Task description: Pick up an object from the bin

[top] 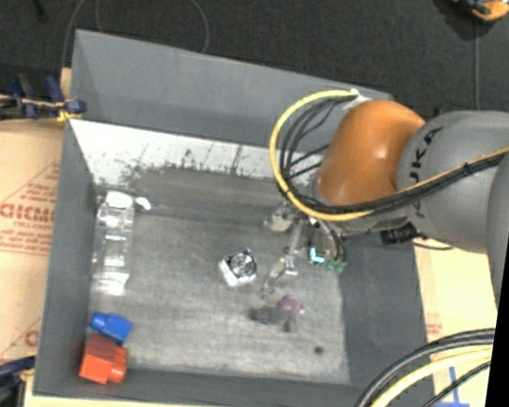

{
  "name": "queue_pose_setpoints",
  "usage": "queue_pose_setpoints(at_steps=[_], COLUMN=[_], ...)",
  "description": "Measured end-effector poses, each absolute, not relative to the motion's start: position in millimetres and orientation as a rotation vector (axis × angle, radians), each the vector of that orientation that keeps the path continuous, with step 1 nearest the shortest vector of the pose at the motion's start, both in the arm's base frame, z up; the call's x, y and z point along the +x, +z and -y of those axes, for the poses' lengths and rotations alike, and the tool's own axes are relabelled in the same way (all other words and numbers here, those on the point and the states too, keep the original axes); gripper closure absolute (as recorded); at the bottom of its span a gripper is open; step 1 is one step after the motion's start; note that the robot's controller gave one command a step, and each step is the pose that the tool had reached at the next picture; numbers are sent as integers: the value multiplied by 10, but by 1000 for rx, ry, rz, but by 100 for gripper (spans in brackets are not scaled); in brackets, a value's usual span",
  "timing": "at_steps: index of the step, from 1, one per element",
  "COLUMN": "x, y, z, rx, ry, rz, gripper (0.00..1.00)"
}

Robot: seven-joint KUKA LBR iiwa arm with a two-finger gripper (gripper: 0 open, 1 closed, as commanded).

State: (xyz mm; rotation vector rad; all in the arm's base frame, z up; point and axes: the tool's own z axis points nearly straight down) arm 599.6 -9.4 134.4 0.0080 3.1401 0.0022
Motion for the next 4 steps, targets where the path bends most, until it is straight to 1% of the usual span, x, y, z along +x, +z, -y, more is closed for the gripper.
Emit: queue_pose_setpoints(at_steps=[1,2,3,4], x=[5874,5873,5846,5782], y=[865,1013,1200,853], z=[-116,-142,-75,-166], rx=[312,388,668,683], ry=[-1,4,4,0], rz=[-3118,-3112,-3064,-3058], gripper=[0,0,0,0])
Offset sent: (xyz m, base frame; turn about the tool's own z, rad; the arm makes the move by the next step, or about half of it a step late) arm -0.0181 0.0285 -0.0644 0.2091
